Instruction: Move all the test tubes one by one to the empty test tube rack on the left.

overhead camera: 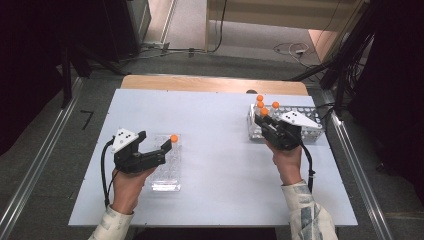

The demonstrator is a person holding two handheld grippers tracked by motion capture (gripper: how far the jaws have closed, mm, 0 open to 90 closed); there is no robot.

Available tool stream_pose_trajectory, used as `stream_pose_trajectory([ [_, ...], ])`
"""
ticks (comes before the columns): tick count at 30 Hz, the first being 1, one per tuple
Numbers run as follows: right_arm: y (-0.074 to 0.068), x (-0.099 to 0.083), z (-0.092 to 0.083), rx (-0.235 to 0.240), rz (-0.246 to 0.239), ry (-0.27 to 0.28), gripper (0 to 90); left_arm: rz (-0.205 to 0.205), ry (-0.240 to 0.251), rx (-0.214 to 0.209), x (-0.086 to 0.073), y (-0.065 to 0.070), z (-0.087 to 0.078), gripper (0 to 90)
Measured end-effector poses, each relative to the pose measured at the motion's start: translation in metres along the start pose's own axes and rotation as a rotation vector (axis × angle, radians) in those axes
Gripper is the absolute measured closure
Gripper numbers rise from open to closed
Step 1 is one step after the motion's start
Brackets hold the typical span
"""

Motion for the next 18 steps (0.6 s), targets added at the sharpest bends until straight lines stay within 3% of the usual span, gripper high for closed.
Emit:
stream_pose_trajectory([
  [18,-0.054,-0.032,0.006,0.128,-0.057,-0.095,72.0,0.025,0.01,-0.054,0.003,0.018,0.007,11.0],
])
Point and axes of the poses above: each handheld gripper's, and its own axes: z roughly forward along the jaws, x roughly out of its top, y roughly to its right, the point moved 8 cm from there along z, roughly forward along the jaws, and after that the axes turned 7 degrees about y, right-handed, at the moved point
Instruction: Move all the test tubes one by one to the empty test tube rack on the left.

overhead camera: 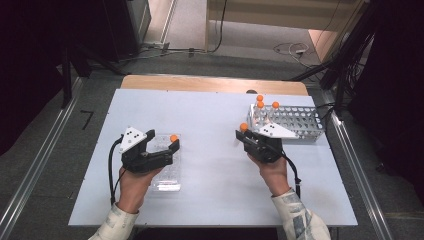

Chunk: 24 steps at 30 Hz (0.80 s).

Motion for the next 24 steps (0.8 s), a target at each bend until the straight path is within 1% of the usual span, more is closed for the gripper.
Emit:
stream_pose_trajectory([
  [4,-0.015,-0.005,0.005,0.033,-0.024,-0.017,72.0,0.004,-0.002,-0.009,0.0,0.004,0.0,11.6],
  [9,-0.032,-0.008,0.009,0.072,-0.037,-0.03,72.1,0.013,-0.003,-0.025,-0.001,0.01,0.0,12.6],
  [17,-0.052,-0.013,0.012,0.124,-0.054,-0.043,72.1,0.027,-0.016,-0.05,-0.004,0.02,0.001,13.2],
  [24,-0.068,-0.02,0.017,0.159,-0.069,-0.067,72.0,0.044,-0.027,-0.076,-0.008,0.031,0.003,14.1],
])
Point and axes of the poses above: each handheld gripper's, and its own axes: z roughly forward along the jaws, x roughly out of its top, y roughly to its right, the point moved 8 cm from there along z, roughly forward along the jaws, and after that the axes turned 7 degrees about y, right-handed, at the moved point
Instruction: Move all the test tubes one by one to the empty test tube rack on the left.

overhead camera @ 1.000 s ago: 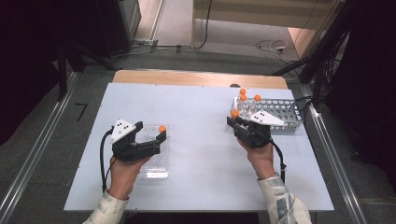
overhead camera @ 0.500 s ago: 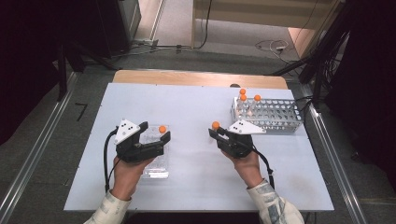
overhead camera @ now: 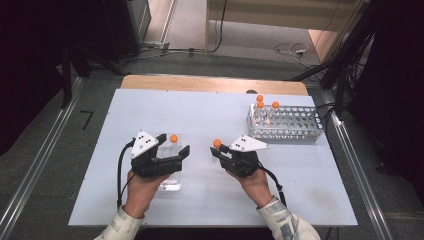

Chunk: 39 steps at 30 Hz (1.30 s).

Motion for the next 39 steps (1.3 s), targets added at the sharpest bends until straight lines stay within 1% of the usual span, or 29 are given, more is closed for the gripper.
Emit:
stream_pose_trajectory([
  [5,-0.01,-0.003,0.004,0.023,-0.011,-0.01,72.1,0.021,-0.009,-0.017,-0.003,0.009,0.002,14.9],
  [11,-0.02,-0.007,0.008,0.046,-0.016,-0.022,72.0,0.041,-0.027,-0.049,-0.009,0.021,0.006,17.5],
  [16,-0.03,-0.01,0.011,0.072,-0.031,-0.037,72.0,0.065,-0.043,-0.115,-0.015,0.032,0.009,29.9],
  [18,-0.035,-0.01,0.011,0.085,-0.041,-0.037,72.0,0.064,-0.045,-0.128,-0.017,0.035,0.01,35.5],
  [21,-0.041,-0.01,0.012,0.101,-0.047,-0.037,72.0,0.073,-0.049,-0.149,-0.019,0.037,0.01,43.9],
  [23,-0.044,-0.009,0.012,0.107,-0.045,-0.035,72.0,0.078,-0.051,-0.155,-0.02,0.039,0.011,49.1],
  [27,-0.048,-0.008,0.011,0.118,-0.049,-0.029,72.1,0.092,-0.06,-0.164,-0.023,0.041,0.012,55.4],
  [30,-0.049,-0.009,0.012,0.122,-0.046,-0.034,72.1,0.095,-0.062,-0.17,-0.024,0.042,0.013,60.5],
  [33,-0.051,-0.01,0.013,0.126,-0.05,-0.039,72.1,0.112,-0.066,-0.17,-0.026,0.043,0.014,63.9],
  [35,-0.051,-0.011,0.013,0.125,-0.055,-0.04,72.1,0.114,-0.072,-0.176,-0.027,0.043,0.014,67.2],
  [39,-0.051,-0.011,0.013,0.125,-0.051,-0.042,72.0,0.117,-0.071,-0.174,-0.027,0.044,0.014,68.3],
])
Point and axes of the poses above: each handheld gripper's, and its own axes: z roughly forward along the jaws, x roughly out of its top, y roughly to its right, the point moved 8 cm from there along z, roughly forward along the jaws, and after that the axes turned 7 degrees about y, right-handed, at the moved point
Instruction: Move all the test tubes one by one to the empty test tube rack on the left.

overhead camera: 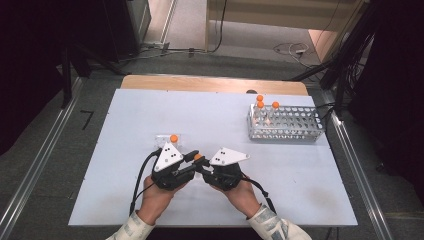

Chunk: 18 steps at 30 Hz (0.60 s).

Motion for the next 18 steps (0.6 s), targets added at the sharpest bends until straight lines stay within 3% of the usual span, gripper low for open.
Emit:
stream_pose_trajectory([
  [5,-0.001,0.001,-0.001,0.004,0.005,0.008,71.1,-0.008,0.006,-0.001,0.002,0.0,-0.001,69.3],
  [6,-0.001,0.002,-0.001,0.006,0.004,0.01,66.1,-0.013,0.013,0.001,0.004,-0.001,-0.002,69.3],
  [8,-0.002,0.002,-0.001,0.021,0.012,0.01,44.0,-0.018,0.03,0.006,0.009,-0.003,-0.006,69.4],
  [12,-0.004,0.004,0.0,0.038,0.024,0.009,27.1,-0.035,0.075,0.02,0.022,-0.011,-0.016,69.4],
  [18,-0.003,0.005,0.0,0.04,0.03,0.005,23.7,-0.067,0.123,0.044,0.034,-0.024,-0.029,69.4],
])
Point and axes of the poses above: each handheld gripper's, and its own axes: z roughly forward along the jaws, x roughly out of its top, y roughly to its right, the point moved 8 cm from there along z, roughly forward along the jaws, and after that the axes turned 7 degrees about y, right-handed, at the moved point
